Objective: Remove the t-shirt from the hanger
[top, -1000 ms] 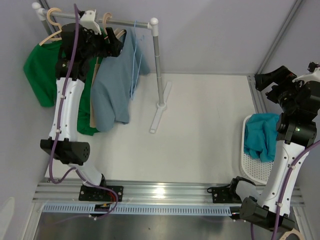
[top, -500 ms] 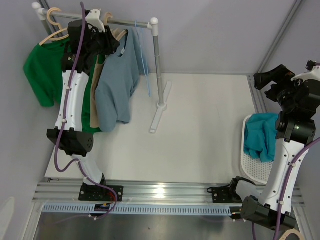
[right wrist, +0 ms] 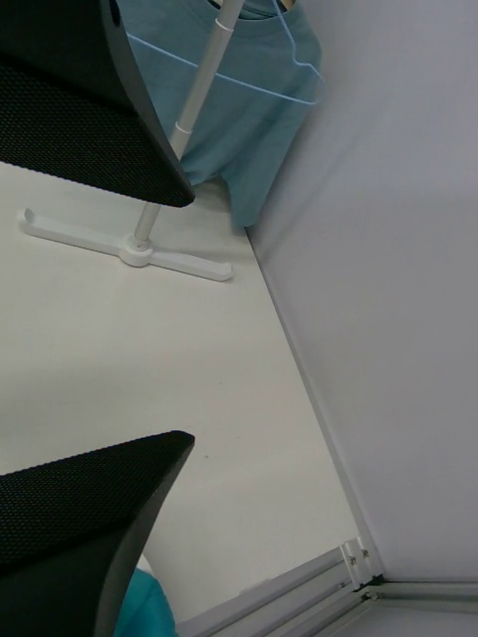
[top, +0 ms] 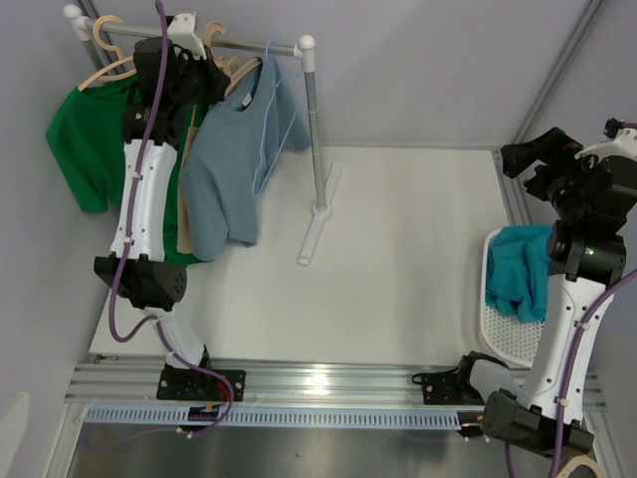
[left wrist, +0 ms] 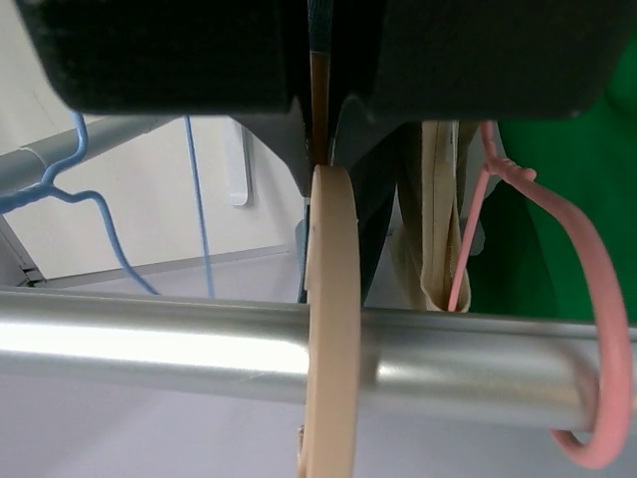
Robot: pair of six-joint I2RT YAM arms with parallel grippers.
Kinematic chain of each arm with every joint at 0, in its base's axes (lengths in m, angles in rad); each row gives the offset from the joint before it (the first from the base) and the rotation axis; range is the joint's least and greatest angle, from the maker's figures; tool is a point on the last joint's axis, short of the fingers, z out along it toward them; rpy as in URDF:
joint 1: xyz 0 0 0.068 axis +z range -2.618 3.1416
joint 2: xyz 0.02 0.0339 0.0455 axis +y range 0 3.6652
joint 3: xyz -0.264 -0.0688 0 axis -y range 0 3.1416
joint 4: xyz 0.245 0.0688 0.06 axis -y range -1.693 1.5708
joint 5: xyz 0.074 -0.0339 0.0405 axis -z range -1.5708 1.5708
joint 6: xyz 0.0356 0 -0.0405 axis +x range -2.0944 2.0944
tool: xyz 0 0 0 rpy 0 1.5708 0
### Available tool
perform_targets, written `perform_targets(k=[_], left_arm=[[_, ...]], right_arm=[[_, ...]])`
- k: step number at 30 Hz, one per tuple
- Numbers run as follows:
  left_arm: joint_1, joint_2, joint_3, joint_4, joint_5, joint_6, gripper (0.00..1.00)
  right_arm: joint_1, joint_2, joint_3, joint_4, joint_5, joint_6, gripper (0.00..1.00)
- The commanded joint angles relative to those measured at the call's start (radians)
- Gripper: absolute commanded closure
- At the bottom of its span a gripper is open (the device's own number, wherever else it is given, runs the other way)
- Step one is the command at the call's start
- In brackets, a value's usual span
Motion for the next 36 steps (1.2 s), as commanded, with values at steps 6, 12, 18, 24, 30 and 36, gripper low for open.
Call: perform_targets(k=[6, 12, 18, 24, 30, 36], left_arm=[[-0.026, 0.008, 0.069, 0.131, -0.055, -0.007, 0.72], [-0.040, 0.029, 0.054, 0.167, -0.091, -0.023, 0.61], [-0.051, 0.043, 0.023, 0.245, -0.127, -0.029, 0.99], [-0.049, 0.049, 0.025, 0.230, -0.126, -0.030, 0.99], [-0.055, -0.003, 0.077, 0.234, -0.153, -0.027, 0.99], [-0.068, -0.084, 0.104, 0.182, -0.215, -0.021, 0.99]], right_arm=[[0.011, 0.000, 0.030, 0.038, -0.014, -0.013, 0.01], [0.011, 0.003, 0.039, 0.038, -0.019, -0.014, 0.00], [0.015, 0.001, 0.043, 0.038, -0.011, -0.019, 0.00], [0.013, 0.006, 0.024, 0.056, -0.029, -0.007, 0.00], [0.024, 0.010, 0.033, 0.064, -0.043, -0.001, 0.00], [0.033, 0.001, 0.025, 0.061, -0.042, 0.001, 0.00]])
